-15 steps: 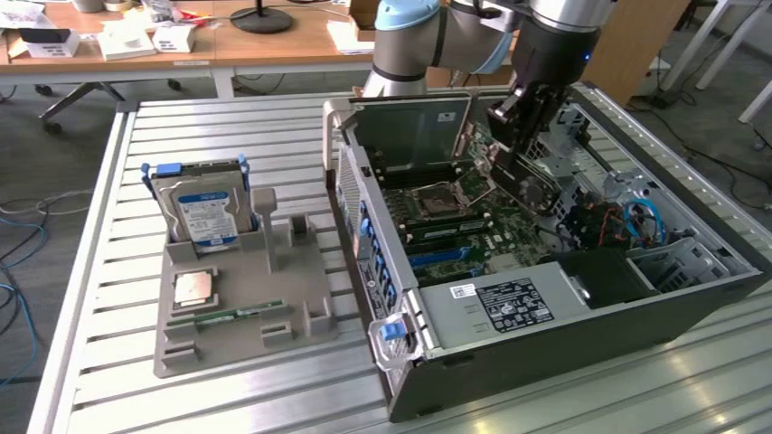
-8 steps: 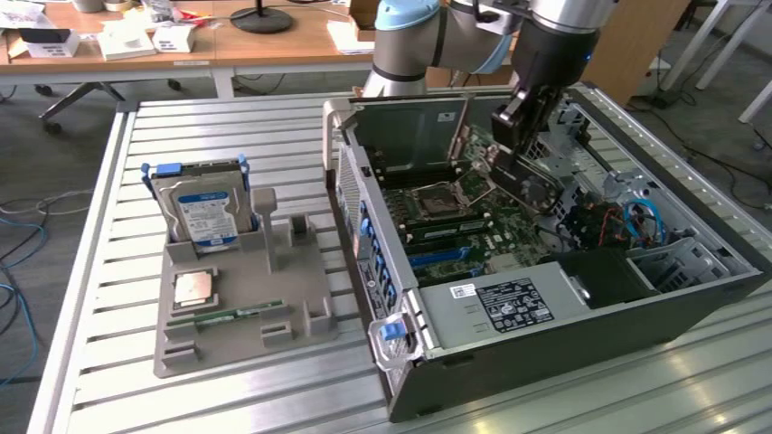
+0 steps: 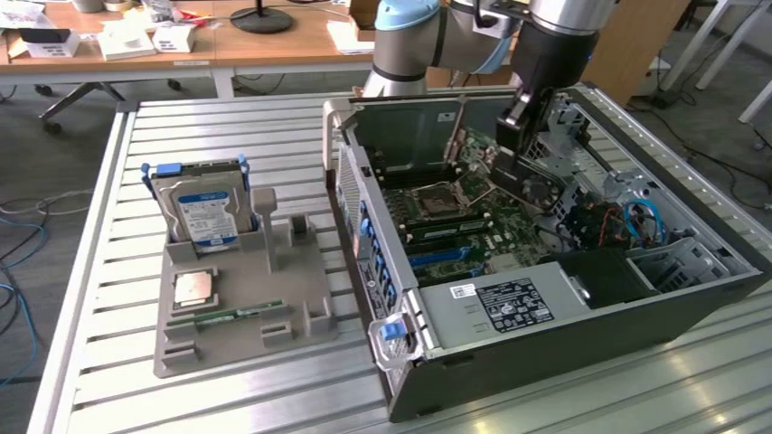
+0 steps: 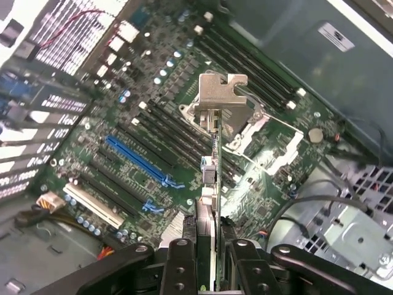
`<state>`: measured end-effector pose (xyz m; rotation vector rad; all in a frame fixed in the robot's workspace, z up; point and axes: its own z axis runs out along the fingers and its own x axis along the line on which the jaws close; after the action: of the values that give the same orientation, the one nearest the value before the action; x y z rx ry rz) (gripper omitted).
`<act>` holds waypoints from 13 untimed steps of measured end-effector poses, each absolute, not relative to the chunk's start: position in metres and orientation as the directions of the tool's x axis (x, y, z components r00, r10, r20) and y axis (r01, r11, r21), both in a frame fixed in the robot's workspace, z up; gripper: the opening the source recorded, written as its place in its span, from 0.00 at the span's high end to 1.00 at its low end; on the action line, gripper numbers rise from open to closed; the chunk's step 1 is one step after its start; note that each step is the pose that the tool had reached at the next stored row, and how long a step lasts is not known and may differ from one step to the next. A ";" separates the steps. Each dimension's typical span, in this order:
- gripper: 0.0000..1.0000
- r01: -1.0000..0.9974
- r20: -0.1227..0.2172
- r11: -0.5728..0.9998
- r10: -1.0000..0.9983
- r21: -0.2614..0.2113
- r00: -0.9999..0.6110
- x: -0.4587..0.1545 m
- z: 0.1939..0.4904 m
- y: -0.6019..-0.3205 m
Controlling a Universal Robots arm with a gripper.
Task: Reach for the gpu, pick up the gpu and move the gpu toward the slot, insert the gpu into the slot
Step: 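Insert the gpu into the slot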
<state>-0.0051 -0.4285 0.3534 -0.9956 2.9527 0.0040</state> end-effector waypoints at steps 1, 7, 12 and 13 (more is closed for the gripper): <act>0.74 -0.618 -0.025 0.786 -0.618 -0.006 -0.786 -0.005 0.353 -0.429; 0.74 -0.693 -0.024 0.721 -0.693 -0.006 -0.720 -0.005 0.352 -0.428; 0.74 -0.748 -0.023 0.664 -0.748 -0.008 -0.663 -0.005 0.351 -0.428; 0.74 -0.758 -0.023 0.652 -0.758 -0.008 -0.652 -0.005 0.351 -0.428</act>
<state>-0.0051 -0.4285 0.3509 -1.3009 2.8332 0.0034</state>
